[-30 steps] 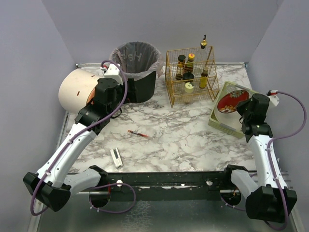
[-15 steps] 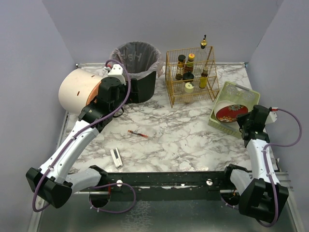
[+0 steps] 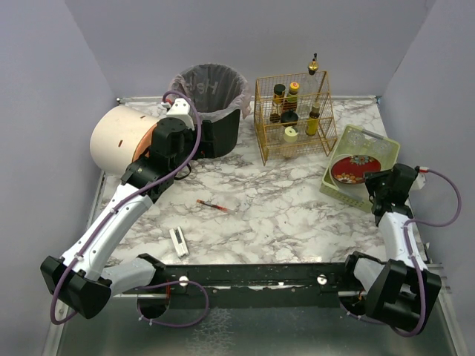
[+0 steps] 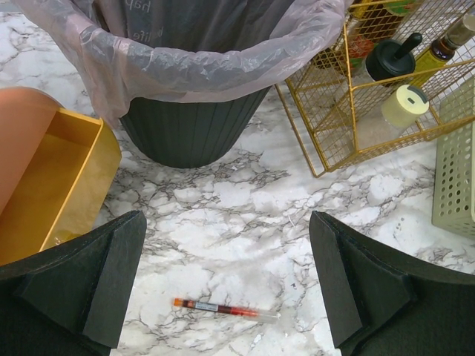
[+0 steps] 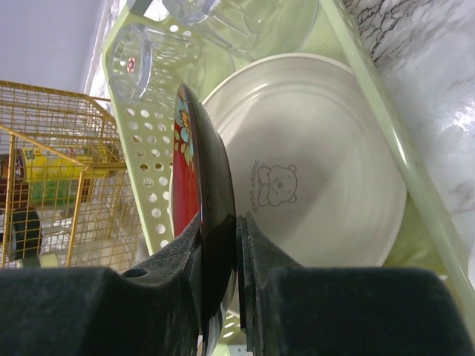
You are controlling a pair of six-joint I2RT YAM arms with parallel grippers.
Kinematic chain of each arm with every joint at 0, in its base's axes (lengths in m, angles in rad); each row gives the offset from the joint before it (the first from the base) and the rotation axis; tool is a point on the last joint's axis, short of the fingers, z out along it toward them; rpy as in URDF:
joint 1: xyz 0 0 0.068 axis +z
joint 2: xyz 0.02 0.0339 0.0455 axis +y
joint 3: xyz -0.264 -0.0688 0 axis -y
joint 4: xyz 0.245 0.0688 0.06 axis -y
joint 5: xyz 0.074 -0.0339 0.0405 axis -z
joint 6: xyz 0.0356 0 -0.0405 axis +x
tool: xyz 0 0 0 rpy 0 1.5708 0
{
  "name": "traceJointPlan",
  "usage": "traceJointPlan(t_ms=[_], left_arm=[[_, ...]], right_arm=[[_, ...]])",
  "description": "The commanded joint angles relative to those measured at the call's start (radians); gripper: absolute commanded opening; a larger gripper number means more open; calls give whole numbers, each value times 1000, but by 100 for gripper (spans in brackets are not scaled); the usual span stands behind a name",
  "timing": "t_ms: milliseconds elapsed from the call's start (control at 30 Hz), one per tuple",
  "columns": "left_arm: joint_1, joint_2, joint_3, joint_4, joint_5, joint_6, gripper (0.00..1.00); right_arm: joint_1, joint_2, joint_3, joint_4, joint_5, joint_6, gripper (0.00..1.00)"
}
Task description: Clear the kitchen counter
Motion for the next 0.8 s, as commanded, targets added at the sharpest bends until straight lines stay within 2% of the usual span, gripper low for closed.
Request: traceJointPlan(t_ms=[0,400,767], left_arm=[[6,-1,-3,21,22,-11,99],[6,-5,-15,21,27,-14,99],[6,-7,-20,21,32,-17,99]], right_arm=[[-18,33,-4,128,-52,19,8],[-42,125,-19,203,-129,5,11],[-49,161,-37,222,-149,-25,39]])
